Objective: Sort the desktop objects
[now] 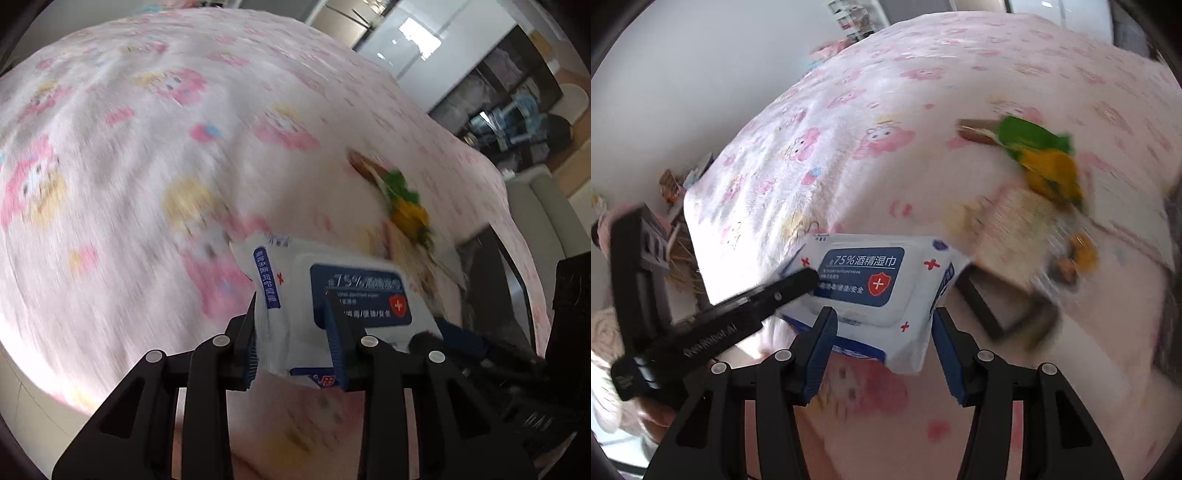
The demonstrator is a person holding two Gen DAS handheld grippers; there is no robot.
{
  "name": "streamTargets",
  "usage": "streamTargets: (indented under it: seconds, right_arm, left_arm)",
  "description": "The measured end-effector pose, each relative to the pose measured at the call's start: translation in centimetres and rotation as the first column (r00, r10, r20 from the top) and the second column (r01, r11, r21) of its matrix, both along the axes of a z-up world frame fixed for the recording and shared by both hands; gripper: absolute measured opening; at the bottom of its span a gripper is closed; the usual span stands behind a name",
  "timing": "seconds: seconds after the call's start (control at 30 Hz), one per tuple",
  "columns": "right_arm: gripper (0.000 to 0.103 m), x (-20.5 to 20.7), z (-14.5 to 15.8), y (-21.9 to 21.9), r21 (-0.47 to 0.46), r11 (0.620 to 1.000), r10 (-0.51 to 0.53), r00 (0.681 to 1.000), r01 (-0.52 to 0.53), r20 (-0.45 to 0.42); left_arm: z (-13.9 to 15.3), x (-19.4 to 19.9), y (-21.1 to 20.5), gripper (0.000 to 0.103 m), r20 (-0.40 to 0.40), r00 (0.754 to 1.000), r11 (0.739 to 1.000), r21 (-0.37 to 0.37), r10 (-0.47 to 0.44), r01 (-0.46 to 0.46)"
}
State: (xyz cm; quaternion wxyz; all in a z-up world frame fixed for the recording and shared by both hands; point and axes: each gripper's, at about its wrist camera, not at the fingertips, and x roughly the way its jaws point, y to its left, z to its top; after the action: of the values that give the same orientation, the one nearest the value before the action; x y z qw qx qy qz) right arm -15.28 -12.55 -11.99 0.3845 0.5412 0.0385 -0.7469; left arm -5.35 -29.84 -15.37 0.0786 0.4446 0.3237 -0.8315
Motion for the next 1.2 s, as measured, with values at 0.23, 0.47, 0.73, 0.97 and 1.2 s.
streamTargets:
  seconds: [0.23, 0.47, 0.73, 0.97, 1.2]
  right_arm:
    - [0.049, 5.0, -0.1, 8.8, 0.039, 0.996, -0.079, 0.996, 0.077, 0.047]
    - [0.049, 7.3, -1.8, 17.0, 0.041, 0.979, -0.205, 0.969, 0.201, 0.140]
    - [0.049, 5.8, -2.6, 19.5, 0.023, 0.954, -0.298, 0.947, 0.297, 0.120]
    - [0.049, 4.6, -5.8, 19.6, 0.005, 0.950, -0.307, 0.933, 0.312, 0.189]
    - [0.050, 5.9, -5.1, 19.4, -0.035, 0.956, -0.279, 0.942, 0.290, 0.186]
  left_arm:
    - [-0.9, 2.0, 8.7, 0.030, 0.049, 0.978, 0.978, 0.052, -0.204, 0.202]
    - [-1.0, 1.9, 14.8, 0.035, 0.072, 0.920, 0.922, 0.070, -0.386, 0.381]
    - [-0.7, 1.0, 14.3, 0.036, 0.086, 0.947, 0.951, 0.009, -0.308, 0.309]
    - [-0.4, 1.6, 15.2, 0.038, 0.161, 0.952, 0.937, -0.195, -0.260, 0.289]
    - [0.0, 1.6, 16.1, 0.033, 0.155, 0.939, 0.933, -0.149, -0.306, 0.328]
